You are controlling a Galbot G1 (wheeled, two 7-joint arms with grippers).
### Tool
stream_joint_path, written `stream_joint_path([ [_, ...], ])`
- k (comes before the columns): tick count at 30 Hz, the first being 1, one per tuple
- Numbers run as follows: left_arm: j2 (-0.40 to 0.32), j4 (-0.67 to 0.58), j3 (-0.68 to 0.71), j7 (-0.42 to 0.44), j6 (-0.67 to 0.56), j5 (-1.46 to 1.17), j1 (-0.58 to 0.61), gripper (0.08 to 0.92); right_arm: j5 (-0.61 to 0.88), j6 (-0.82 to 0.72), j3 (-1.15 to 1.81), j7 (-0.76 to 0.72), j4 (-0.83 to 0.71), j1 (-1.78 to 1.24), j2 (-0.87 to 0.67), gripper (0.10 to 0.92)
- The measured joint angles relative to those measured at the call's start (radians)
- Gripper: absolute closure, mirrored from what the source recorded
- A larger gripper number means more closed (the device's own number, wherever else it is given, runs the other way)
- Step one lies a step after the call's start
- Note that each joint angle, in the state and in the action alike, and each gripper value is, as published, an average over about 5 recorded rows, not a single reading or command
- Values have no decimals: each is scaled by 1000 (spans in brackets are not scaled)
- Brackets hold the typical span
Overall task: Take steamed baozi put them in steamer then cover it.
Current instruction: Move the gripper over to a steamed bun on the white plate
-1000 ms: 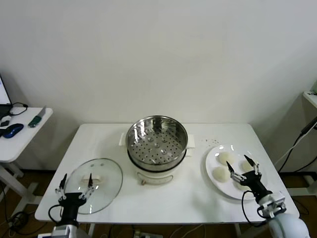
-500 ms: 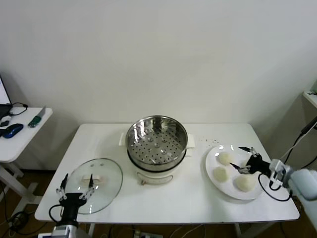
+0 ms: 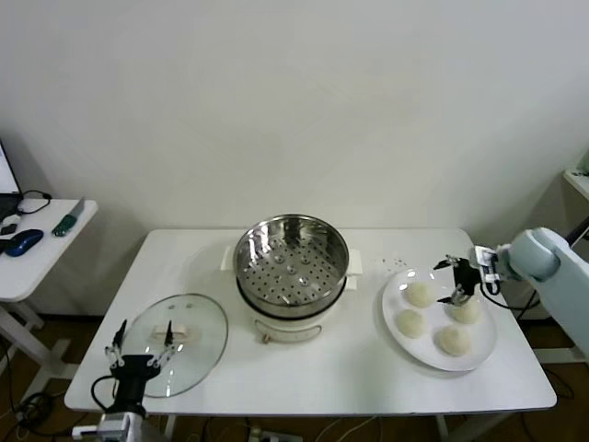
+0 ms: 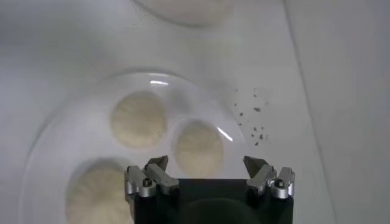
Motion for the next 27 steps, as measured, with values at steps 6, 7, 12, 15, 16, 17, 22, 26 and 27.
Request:
stream_joint_path([
  [6, 13, -1, -5, -1, 7, 0, -1, 177, -38, 1, -108, -27, -98, 80, 66, 203],
  [7, 15, -1, -5, -1, 8, 0, -2, 177, -43, 1, -118, -29, -112, 87, 77, 203],
  [12, 26, -3, -8, -2, 16, -1, -5, 177, -61, 3, -153, -35, -170, 107, 127, 203],
  [15, 31, -4, -8, -2, 21, -2, -8, 177, -70, 4, -163, -36, -201, 110, 155, 203],
  [16, 33, -4, -8, -2, 22, -2, -8, 177, -72, 4, -165, -36, -210, 110, 164, 203],
  [17, 33, -4, -8, -2, 23, -2, -9, 177, -75, 5, -167, -36, -219, 110, 172, 203],
  [22, 35, 1, -5, 1, 24, -1, -12, 177, -89, 11, -167, -35, -260, 106, 211, 203],
  [26, 36, 7, -5, 3, 23, 1, -12, 177, -108, 23, -161, -32, -292, 102, 241, 203],
  [27, 36, 9, -5, 4, 23, 2, -11, 177, -113, 27, -159, -31, -300, 101, 248, 203],
])
